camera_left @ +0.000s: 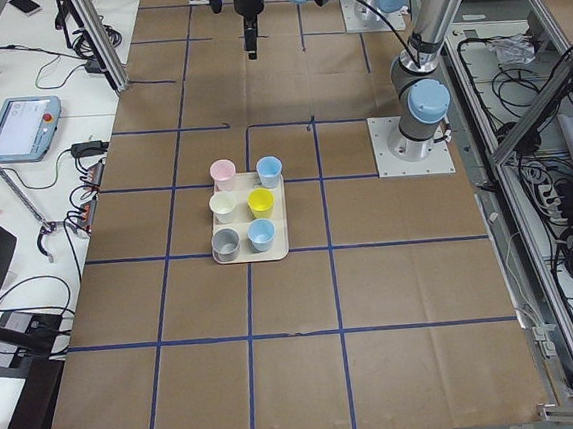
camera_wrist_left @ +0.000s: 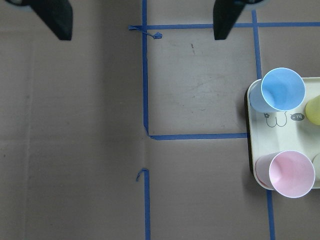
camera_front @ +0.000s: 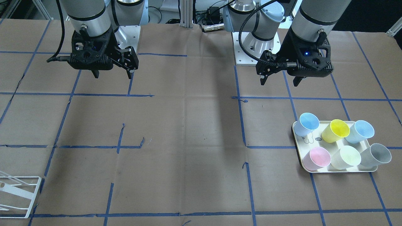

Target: Transfer IKEA cup to right arm and place on rack

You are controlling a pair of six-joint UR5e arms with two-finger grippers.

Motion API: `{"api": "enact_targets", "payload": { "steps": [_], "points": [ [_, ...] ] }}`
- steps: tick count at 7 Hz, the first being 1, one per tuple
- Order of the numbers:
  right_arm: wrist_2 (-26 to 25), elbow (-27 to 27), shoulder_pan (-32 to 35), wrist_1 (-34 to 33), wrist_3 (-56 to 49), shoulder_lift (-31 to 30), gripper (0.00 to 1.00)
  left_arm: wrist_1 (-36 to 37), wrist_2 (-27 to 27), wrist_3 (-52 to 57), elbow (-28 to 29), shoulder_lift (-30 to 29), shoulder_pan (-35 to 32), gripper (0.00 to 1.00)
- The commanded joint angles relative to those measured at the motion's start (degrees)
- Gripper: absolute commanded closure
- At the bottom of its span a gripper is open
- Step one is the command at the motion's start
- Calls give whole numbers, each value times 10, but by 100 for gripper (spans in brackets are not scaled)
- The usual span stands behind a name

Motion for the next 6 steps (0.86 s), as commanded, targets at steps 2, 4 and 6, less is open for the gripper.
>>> {"api": "enact_targets", "payload": {
  "steps": [2, 4, 6],
  "points": [
    [3, -6, 0, 2, 3, -3, 0, 0, 0, 0, -1, 0, 0, 0],
    [4, -4, -1, 0, -2, -1, 0, 0, 0, 0, 0, 0, 1, 0],
    [4, -4, -1, 0, -1, 1, 0, 0, 0, 0, 0, 0, 0, 0]
  ]
}}
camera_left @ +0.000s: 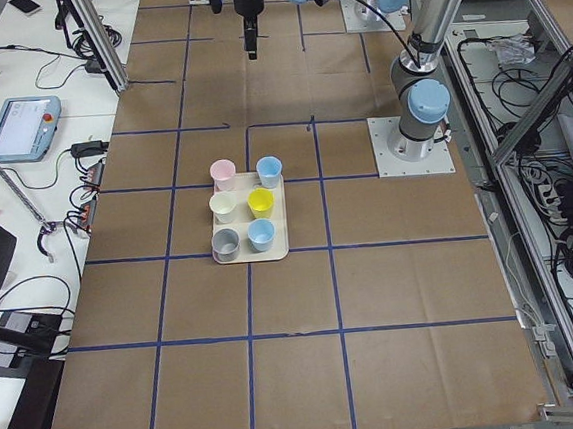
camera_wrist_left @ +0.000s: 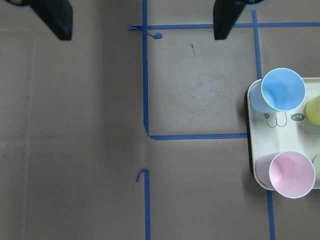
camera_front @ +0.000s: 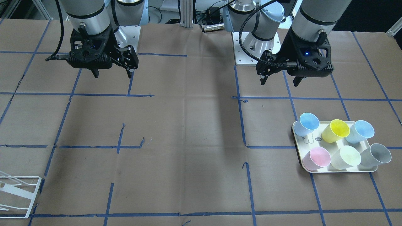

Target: Transfer IKEA cup to right arm and place on rack

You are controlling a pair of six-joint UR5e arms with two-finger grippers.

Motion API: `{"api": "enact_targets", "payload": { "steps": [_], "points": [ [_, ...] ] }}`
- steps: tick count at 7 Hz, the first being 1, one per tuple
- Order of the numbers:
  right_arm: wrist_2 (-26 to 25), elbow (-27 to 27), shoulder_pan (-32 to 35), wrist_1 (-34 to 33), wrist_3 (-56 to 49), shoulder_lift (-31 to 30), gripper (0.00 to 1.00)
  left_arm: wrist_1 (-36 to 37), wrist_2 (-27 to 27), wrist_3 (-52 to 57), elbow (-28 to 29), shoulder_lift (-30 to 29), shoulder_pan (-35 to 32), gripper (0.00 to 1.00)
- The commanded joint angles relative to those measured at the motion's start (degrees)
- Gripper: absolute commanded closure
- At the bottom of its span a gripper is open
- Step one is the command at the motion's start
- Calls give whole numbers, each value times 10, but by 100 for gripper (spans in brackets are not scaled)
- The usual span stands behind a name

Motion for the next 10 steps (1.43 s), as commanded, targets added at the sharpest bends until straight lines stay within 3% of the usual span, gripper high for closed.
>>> {"api": "enact_targets", "payload": {
  "steps": [1, 7, 10],
  "points": [
    [0, 3, 0, 0, 1, 1, 0, 0, 0, 0, -2, 0, 0, 0],
    [1, -1, 1, 5, 3, 1, 0, 6, 4, 13, 10, -8, 10, 0],
    [0, -2, 1, 5, 3, 3, 0, 6, -1, 96, 31, -39, 99, 0]
  ]
}}
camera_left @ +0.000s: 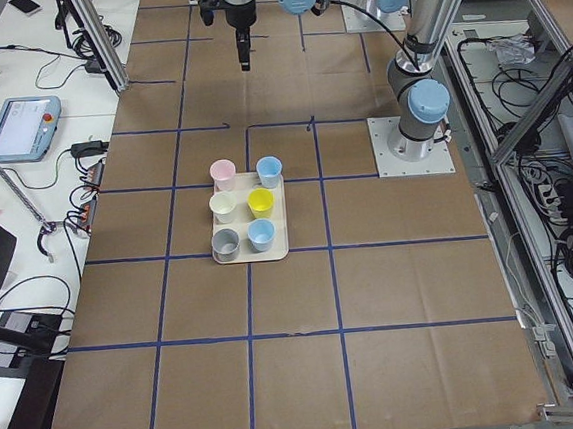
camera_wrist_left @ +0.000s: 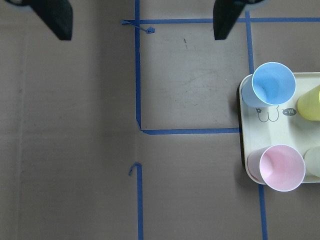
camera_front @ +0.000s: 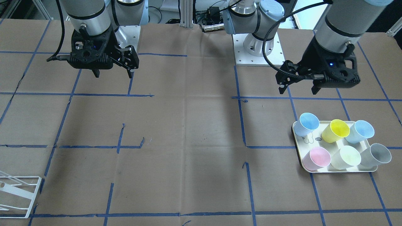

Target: Transfer IKEA cup to right arm and place on rack

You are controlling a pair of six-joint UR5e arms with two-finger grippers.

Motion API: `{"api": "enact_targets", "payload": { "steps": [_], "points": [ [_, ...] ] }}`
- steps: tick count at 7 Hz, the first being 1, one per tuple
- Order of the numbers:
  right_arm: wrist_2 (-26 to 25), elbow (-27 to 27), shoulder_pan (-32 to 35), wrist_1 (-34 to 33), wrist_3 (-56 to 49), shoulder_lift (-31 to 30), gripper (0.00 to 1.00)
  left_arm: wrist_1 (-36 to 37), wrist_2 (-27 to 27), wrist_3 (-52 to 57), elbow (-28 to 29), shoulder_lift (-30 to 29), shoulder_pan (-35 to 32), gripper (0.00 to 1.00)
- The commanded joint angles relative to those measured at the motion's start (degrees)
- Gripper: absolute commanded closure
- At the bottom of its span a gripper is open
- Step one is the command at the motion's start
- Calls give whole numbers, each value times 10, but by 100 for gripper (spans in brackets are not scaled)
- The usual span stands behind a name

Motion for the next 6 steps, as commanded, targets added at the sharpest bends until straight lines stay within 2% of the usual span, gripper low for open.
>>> {"api": "enact_targets", "payload": {
  "steps": [1, 4, 6],
  "points": [
    [0, -1, 0, 0, 0, 0, 0, 1, 0, 56, 25, -34, 44, 0],
    [0, -1, 0, 0, 0, 0, 0, -3, 8, 96, 144, -145, 58, 0],
    [0, -1, 0, 0, 1, -1, 0, -4, 0, 104, 145, -169, 95, 0]
  ]
}}
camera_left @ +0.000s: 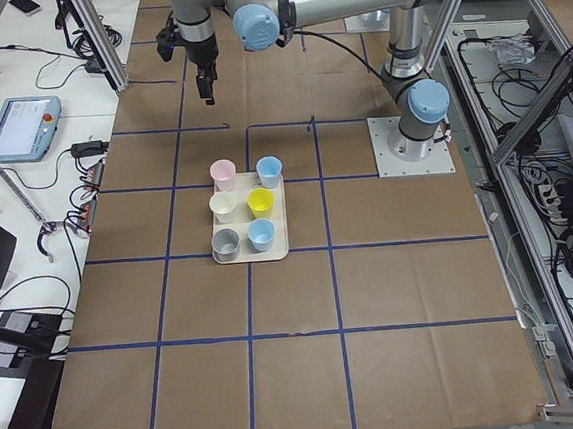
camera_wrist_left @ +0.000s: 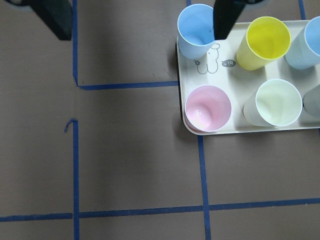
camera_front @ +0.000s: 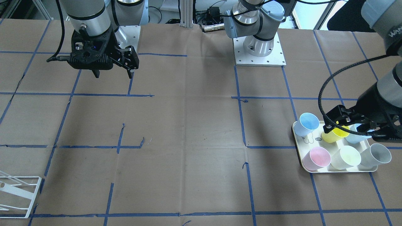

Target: Transfer IKEA cup to right arm and place on rack

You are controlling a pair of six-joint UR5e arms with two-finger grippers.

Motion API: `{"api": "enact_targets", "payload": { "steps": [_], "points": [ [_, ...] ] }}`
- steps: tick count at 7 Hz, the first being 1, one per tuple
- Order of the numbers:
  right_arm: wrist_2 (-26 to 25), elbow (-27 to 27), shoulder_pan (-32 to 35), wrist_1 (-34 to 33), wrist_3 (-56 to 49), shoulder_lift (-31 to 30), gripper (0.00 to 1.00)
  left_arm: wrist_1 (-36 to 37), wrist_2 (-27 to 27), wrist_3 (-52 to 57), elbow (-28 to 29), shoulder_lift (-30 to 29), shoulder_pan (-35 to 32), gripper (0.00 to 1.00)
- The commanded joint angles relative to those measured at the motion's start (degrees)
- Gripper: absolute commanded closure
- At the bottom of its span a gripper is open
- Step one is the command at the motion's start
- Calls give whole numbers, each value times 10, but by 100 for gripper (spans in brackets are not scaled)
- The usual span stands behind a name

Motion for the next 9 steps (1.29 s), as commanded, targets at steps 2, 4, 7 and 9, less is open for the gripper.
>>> {"api": "enact_targets", "payload": {
  "steps": [2, 4, 7, 9],
  "points": [
    [0, 1, 0, 0, 0, -1, 0, 45, -2, -4, -76, 1, 12, 0],
    [0, 0, 0, 0, 0, 0, 0, 133, -2, 0, -137, -8, 11, 0],
    [0, 0, 0, -1, 1, -1, 0, 177, -2, 5, -161, -34, 14, 0],
    [0, 3, 0, 1, 1, -2, 0, 228, -1, 12, -179, -62, 14, 0]
  ]
}}
